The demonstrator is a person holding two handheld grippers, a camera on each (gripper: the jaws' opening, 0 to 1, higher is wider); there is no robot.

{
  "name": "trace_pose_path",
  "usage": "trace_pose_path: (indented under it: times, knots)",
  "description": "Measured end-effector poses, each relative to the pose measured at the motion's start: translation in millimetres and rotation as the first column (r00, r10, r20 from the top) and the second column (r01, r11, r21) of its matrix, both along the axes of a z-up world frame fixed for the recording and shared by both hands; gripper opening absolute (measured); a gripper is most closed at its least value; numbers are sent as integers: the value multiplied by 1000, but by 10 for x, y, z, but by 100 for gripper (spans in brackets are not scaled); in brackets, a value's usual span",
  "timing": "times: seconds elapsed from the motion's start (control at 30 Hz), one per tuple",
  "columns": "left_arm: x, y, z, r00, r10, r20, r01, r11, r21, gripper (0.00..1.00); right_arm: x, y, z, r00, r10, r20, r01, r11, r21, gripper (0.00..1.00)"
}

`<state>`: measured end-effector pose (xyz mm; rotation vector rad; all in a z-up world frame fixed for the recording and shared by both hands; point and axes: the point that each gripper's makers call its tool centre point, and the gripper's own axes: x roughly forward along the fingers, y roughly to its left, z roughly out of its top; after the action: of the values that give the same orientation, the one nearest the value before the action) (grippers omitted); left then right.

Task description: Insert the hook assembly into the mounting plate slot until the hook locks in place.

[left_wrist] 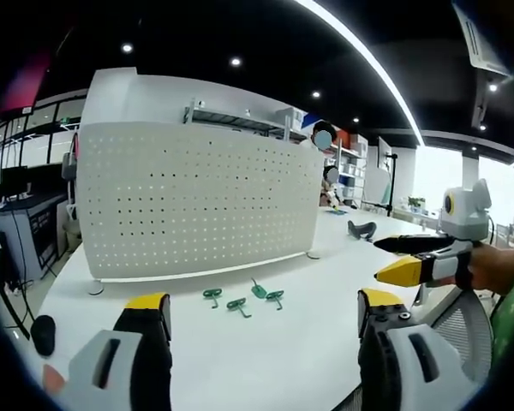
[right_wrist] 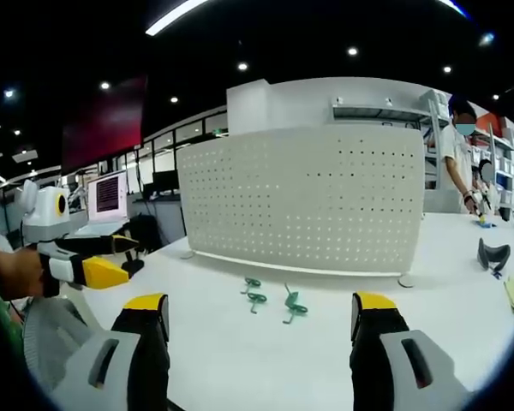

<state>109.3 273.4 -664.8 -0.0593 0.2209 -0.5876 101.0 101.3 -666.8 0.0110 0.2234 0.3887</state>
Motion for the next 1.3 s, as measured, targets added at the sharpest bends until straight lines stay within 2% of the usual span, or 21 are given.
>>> trace_pose_path:
  times: [0.37,0.77,1.03,1.3]
  knots:
    - [93,-8,61,1000,-10,15,10,1000,6,91,2,-7,-8,1000,-6,-1,6,1000,-1,89]
    - [96,-43,29,1000,-26,6,26,1000,8,89,28,4,-50,1000,-2,-14,2,1000,-10,87]
    - [99,-54,4,999,-33,-1,33,999,11,88,90,63,-40,1000,29,-13,-29,999,-15,79]
    - [96,-52,-6,1000,-30,-4,31,999,13,88,189,189,-61,993,112,-27,-113,993,-33,64]
